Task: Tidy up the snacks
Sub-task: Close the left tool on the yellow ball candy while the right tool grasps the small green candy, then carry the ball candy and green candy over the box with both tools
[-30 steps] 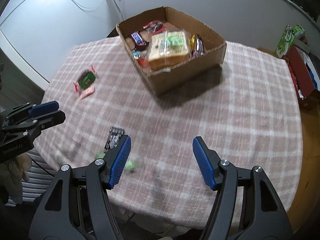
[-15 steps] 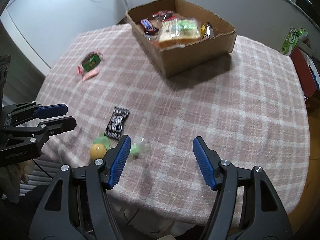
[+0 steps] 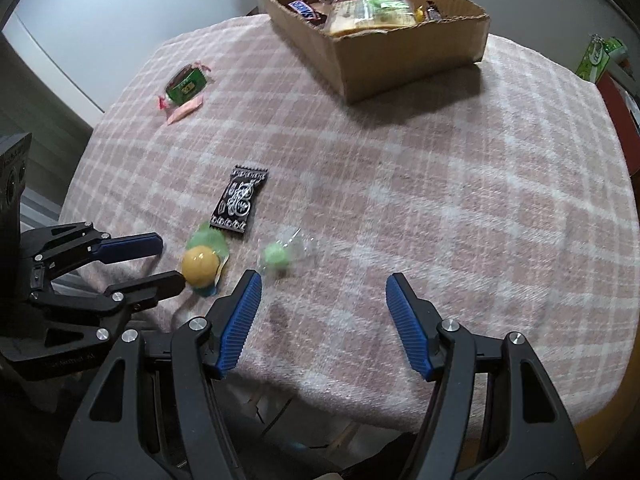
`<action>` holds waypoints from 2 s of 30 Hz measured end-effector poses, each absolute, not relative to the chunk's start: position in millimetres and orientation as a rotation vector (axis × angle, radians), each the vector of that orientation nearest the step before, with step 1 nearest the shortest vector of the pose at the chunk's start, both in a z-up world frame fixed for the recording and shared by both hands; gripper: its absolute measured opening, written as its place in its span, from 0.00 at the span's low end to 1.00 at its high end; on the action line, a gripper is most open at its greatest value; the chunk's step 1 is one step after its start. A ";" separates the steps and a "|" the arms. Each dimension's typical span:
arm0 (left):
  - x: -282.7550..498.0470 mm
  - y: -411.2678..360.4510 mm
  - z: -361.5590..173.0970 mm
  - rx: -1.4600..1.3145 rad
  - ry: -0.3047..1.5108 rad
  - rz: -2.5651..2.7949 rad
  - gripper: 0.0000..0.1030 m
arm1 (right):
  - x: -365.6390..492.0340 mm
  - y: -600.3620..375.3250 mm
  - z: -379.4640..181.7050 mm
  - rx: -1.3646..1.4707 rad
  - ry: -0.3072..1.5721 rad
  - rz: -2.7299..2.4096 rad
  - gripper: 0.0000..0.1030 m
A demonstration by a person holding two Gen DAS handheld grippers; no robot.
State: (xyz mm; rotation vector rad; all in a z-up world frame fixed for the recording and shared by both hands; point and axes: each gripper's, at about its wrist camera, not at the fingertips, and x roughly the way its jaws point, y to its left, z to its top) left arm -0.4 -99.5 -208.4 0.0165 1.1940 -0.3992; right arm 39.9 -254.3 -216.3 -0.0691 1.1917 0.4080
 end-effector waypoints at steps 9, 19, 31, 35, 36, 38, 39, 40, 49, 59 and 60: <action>4.8 -106.1 -212.1 -0.003 1.181 -0.423 0.39 | 42.4 -243.0 -218.3 -0.072 1.182 0.454 0.60; 12.8 -109.2 -214.5 0.017 1.138 -0.417 0.39 | 53.7 -231.5 -228.3 -0.092 1.194 0.473 0.48; 12.4 -102.9 -214.8 0.010 1.100 -0.432 0.34 | 55.0 -234.5 -227.3 -0.131 1.185 0.461 0.30; 10.1 -93.1 -212.6 -0.020 1.099 -0.411 0.30 | 55.2 -234.9 -226.0 -0.115 1.185 0.457 0.29; 9.8 -90.8 -213.1 -0.024 1.100 -0.406 0.30 | 55.6 -235.3 -225.5 -0.111 1.184 0.454 0.29; 9.1 -86.2 -212.9 -0.026 1.096 -0.396 0.30 | 56.2 -236.6 -225.6 -0.107 1.184 0.449 0.29; 9.5 -84.6 -212.6 -0.030 1.096 -0.394 0.30 | 56.6 -237.2 -225.7 -0.104 1.184 0.447 0.29; 10.1 -83.0 -212.0 -0.037 1.097 -0.391 0.29 | 56.7 -238.0 -225.3 -0.100 1.184 0.446 0.29; 13.5 -71.5 -201.5 -0.065 1.081 -0.360 0.28 | 58.3 -242.4 -211.8 -0.069 1.158 0.442 0.29; 34.5 -64.8 -175.2 -0.091 1.023 -0.354 0.28 | 69.8 -244.8 -180.1 -0.055 1.094 0.440 0.29; 37.5 -65.1 -171.8 -0.089 1.014 -0.355 0.28 | 72.8 -245.6 -174.8 -0.053 1.082 0.438 0.29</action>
